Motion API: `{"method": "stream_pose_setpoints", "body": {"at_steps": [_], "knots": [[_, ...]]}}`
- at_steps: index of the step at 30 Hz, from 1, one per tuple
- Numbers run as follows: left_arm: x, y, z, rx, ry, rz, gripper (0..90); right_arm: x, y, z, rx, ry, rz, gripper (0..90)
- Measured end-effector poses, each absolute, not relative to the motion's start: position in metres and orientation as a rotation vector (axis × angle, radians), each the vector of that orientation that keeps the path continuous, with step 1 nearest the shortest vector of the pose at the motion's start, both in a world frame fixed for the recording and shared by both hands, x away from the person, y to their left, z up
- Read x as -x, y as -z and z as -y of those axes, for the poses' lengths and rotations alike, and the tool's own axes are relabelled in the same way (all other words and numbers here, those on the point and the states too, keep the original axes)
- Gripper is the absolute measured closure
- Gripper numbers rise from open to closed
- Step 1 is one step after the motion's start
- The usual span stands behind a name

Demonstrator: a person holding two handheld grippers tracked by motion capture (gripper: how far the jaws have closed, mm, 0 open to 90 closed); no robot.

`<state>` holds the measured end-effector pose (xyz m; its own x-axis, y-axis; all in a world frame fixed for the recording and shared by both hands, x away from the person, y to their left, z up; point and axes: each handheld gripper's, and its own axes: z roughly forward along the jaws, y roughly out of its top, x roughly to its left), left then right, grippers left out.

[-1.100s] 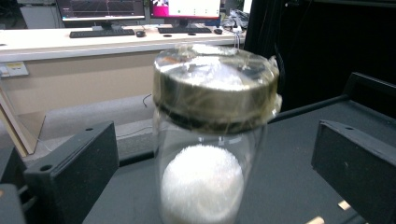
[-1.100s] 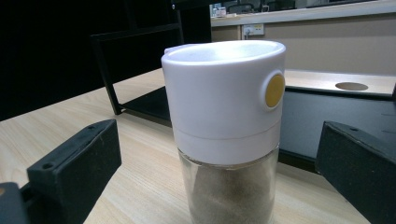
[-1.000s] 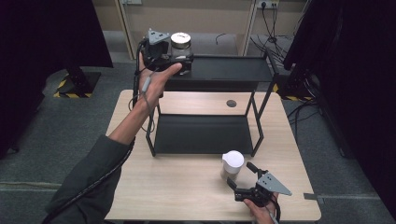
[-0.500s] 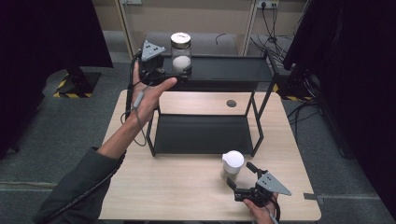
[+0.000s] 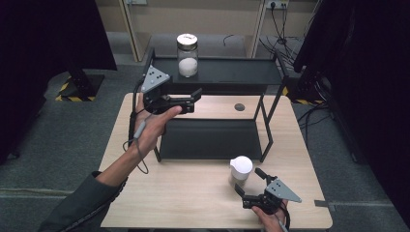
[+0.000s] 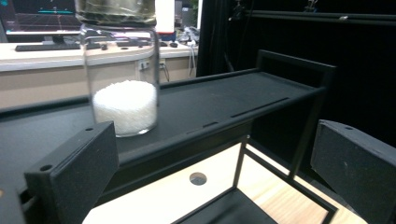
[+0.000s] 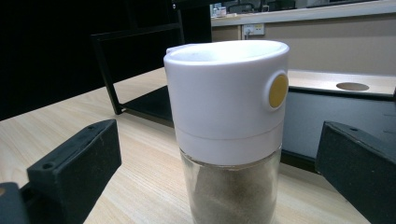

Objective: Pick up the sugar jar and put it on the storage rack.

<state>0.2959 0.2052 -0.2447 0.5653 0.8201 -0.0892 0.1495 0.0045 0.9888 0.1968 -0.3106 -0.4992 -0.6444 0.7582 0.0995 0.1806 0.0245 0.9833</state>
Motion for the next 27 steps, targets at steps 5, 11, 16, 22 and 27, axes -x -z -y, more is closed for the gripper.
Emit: {"method": "stream_pose_setpoints", "body": {"at_steps": [5, 11, 16, 22, 27], "knots": [[-0.286, 0.257, -0.208, -1.505, -0.604, -0.835, 0.2, -0.197, 0.499, 0.310, -0.952, -1.659, -1.849, 0.6], [-0.276, 0.273, -0.211, -1.502, -0.559, -0.805, 0.2, -0.197, 0.499, 0.311, -0.951, -1.660, -1.849, 0.6], [-0.267, 0.286, -0.212, -1.511, -0.538, -0.782, 0.2, -0.197, 0.499, 0.310, -0.950, -1.659, -1.851, 0.6], [-0.261, 0.299, -0.213, -1.518, -0.522, -0.764, 0.2, -0.197, 0.499, 0.310, -0.950, -1.661, -1.851, 0.6], [-0.257, 0.320, -0.212, -1.544, -0.504, -0.751, 0.2, -0.197, 0.499, 0.310, -0.947, -1.661, -1.852, 0.6]]}}
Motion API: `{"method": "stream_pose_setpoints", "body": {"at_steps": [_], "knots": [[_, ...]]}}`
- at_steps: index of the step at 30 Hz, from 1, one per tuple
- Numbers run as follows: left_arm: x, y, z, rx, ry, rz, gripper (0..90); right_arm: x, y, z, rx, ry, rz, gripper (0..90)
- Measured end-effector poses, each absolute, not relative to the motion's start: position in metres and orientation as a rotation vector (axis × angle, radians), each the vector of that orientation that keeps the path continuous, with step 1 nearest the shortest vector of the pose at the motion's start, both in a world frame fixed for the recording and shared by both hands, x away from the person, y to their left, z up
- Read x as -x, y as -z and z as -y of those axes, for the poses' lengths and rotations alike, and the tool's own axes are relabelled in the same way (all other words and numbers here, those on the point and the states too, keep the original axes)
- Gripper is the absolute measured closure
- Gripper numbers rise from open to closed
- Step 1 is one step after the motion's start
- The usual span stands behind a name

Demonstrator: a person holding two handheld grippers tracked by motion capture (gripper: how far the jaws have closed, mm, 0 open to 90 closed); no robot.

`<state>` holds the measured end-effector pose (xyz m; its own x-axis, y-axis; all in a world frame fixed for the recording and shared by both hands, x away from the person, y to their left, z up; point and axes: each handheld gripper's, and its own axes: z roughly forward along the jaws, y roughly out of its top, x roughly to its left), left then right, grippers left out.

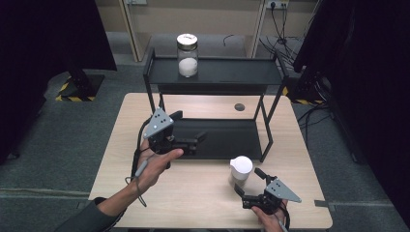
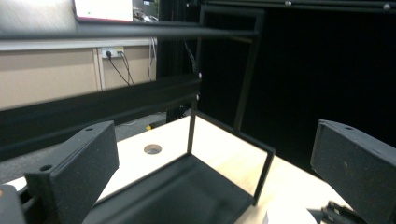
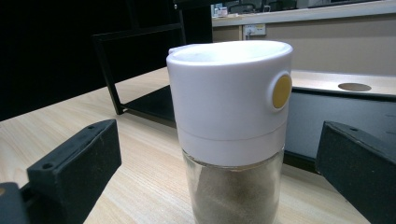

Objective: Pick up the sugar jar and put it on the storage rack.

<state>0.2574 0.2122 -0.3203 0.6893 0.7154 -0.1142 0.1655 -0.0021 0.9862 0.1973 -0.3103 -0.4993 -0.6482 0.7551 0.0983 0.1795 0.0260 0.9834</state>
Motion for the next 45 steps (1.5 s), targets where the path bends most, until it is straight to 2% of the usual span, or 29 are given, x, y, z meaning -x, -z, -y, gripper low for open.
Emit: {"method": "stream_pose_setpoints", "body": {"at_steps": [14, 45], "knots": [[-0.245, 0.374, -0.214, -1.559, -0.487, -0.714, 0.2, -0.197, 0.500, 0.310, -0.948, -1.664, -1.849, 0.6], [-0.231, 0.457, -0.226, -1.569, -0.435, -0.712, 0.2, -0.197, 0.500, 0.310, -0.943, -1.663, -1.851, 0.6]]}}
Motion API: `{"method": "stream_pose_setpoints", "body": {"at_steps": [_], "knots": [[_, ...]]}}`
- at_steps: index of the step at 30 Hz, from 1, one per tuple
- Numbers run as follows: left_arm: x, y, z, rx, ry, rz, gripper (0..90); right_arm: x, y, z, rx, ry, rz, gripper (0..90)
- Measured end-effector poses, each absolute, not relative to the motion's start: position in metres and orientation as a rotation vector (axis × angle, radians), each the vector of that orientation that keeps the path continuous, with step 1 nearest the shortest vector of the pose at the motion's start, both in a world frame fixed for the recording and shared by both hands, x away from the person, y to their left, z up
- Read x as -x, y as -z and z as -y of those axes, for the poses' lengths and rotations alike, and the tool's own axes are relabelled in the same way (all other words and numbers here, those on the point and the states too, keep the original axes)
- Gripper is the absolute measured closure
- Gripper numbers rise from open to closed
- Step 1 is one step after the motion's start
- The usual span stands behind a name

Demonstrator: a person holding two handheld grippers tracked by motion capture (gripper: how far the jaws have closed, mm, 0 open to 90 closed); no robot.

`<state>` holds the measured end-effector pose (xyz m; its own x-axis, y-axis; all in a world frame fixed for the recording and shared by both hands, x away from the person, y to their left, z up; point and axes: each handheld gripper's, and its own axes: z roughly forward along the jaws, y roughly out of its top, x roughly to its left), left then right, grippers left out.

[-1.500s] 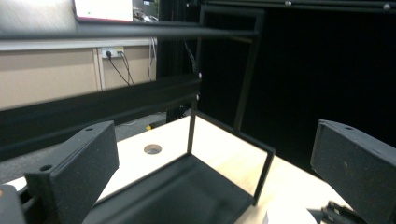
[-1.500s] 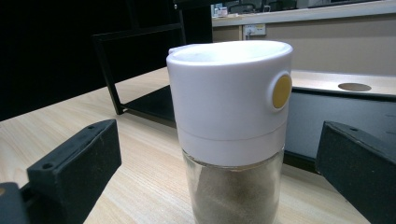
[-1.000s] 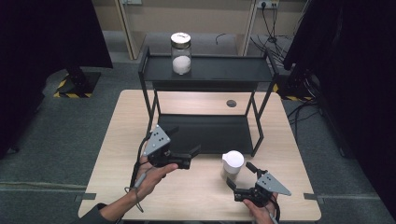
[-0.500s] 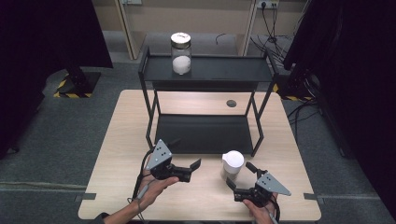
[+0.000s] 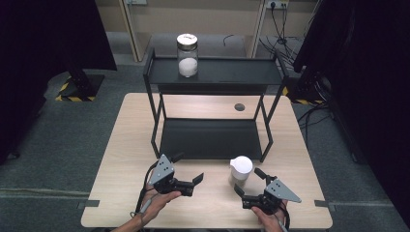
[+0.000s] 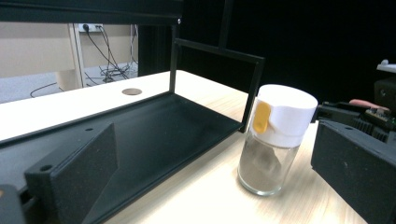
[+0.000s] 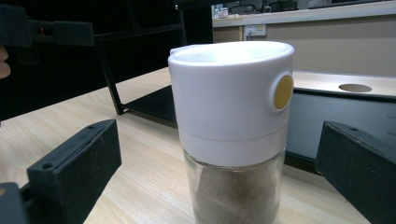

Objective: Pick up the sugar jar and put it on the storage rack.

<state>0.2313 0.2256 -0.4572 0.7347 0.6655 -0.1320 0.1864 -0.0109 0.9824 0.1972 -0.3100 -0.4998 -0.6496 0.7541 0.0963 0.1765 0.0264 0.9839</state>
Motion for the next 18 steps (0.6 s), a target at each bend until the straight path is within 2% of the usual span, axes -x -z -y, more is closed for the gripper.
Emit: {"method": "stream_pose_setpoints", "body": {"at_steps": [18], "knots": [[-0.222, 0.492, -0.229, -1.596, -0.461, -0.670, 0.2, -0.197, 0.499, 0.310, -0.929, -1.662, -1.859, 0.6]]}}
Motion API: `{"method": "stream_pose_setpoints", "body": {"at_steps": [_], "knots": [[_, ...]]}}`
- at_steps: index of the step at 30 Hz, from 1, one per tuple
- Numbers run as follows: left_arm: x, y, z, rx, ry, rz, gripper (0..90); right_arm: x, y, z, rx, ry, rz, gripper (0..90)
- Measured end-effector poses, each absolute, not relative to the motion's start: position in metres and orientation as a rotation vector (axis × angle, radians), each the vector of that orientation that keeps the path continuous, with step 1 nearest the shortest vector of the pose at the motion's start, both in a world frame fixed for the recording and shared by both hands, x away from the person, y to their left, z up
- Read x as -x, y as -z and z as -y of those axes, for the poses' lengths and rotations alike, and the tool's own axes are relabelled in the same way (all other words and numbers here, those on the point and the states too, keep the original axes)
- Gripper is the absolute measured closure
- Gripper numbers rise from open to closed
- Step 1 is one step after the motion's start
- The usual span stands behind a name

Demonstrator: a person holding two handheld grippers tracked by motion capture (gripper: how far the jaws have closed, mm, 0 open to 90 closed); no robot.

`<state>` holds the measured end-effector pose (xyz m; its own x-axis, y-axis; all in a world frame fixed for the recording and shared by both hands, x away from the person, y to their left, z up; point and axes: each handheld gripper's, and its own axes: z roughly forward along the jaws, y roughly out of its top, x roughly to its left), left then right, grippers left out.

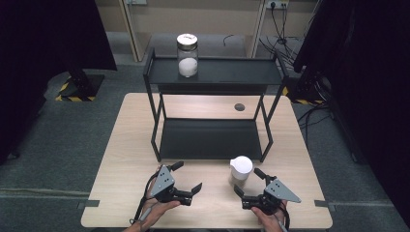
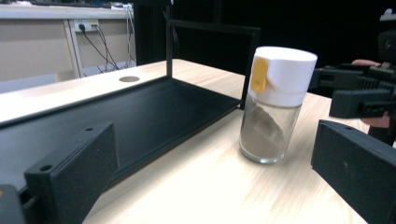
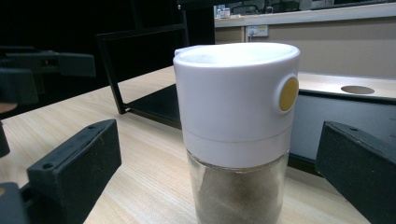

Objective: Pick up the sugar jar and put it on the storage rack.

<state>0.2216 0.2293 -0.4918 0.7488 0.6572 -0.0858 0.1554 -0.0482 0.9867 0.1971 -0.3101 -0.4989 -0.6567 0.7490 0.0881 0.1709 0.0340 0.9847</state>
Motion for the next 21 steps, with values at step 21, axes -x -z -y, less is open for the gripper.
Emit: {"method": "stream_pose_setpoints", "body": {"at_steps": [21], "knots": [[-0.216, 0.507, -0.239, -1.593, -0.492, -0.651, 0.2, -0.197, 0.500, 0.312, -0.927, -1.669, -1.857, 0.6]]}}
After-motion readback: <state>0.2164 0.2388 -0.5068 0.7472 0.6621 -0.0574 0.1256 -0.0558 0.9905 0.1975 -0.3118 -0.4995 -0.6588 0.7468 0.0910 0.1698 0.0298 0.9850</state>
